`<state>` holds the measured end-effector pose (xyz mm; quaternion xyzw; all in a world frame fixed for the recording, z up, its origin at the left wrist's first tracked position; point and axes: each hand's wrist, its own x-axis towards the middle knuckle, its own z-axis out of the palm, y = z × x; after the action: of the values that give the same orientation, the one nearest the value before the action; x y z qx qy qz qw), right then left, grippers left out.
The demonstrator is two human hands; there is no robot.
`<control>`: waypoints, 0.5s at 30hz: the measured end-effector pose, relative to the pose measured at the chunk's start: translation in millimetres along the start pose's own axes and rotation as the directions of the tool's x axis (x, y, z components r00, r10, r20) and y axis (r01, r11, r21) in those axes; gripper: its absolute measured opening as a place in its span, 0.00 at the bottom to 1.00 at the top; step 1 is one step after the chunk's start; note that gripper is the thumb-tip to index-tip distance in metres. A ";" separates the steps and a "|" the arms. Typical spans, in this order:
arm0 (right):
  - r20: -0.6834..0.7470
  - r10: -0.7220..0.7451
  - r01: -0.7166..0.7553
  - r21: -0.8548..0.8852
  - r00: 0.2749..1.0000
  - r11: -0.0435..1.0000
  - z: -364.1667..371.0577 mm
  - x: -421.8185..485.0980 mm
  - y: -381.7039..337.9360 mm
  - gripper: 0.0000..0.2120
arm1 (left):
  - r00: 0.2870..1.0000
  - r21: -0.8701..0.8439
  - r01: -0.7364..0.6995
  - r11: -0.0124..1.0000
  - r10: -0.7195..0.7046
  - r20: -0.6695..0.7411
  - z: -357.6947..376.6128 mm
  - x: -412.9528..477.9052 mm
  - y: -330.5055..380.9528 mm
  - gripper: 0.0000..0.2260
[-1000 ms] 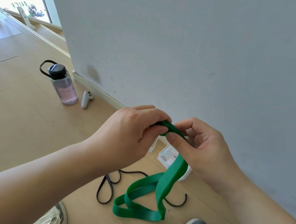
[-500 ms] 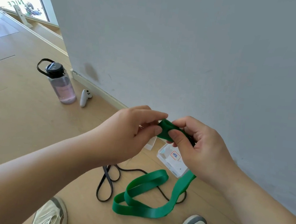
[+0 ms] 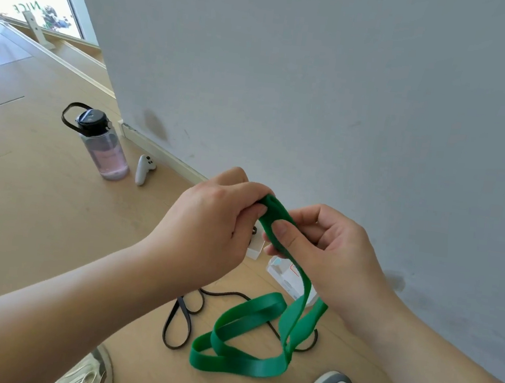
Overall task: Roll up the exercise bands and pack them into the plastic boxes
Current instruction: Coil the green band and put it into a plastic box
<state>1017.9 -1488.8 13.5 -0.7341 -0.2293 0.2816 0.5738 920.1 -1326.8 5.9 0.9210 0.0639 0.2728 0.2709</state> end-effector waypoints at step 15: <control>0.083 -0.020 0.007 0.152 0.996 0.988 -16.9 7.6 -5.5 0.11 | 0.990 -0.066 -0.076 0.995 0.067 -0.125 6.6 1.2 0.8 0.09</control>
<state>1034.8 -1494.6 20.8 -0.6743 -0.2362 0.3250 0.6195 924.7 -1330.2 2.3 0.8940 0.0375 0.3402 0.2890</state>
